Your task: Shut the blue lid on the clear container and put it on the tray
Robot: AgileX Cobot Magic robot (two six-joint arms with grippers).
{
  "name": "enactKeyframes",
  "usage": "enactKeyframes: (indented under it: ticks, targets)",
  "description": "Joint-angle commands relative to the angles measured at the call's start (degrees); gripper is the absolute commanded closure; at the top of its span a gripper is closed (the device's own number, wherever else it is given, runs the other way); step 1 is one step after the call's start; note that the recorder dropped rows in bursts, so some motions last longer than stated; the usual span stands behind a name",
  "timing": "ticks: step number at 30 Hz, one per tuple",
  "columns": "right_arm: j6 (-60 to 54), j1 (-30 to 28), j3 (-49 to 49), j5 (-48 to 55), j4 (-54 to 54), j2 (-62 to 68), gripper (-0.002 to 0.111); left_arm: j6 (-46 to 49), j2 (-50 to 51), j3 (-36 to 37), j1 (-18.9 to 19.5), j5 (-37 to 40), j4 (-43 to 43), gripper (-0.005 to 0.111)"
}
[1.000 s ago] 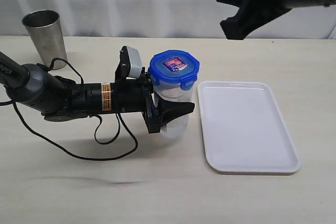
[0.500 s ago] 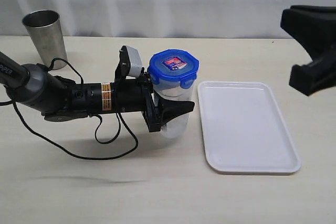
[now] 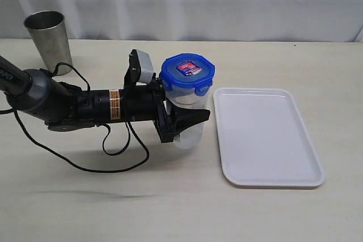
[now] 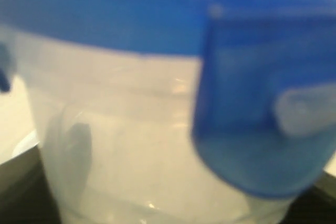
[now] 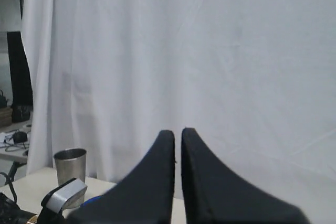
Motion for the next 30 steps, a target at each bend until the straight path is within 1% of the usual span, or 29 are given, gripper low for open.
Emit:
enactKeyframes:
  ticks: [1, 5, 23, 30]
  targets:
    - [0.5, -0.2, 3.7, -0.6, 0.2, -8.2, 0.103, 0.0, -0.7, -0.4, -0.2, -1.5, -0.9, 0.107]
    - [1.5, -0.2, 5.7, -0.6, 0.2, -14.1, 0.103, 0.0, -0.7, -0.4, -0.2, -1.5, -0.9, 0.107]
    - [1.5, -0.2, 6.0, -0.4, 0.2, -14.1, 0.104, 0.0, -0.7, -0.4, -0.2, -1.5, -0.9, 0.107]
    - [1.5, -0.2, 6.0, -0.4, 0.2, -14.1, 0.104, 0.0, -0.7, -0.4, -0.2, -1.6, 1.1, 0.107]
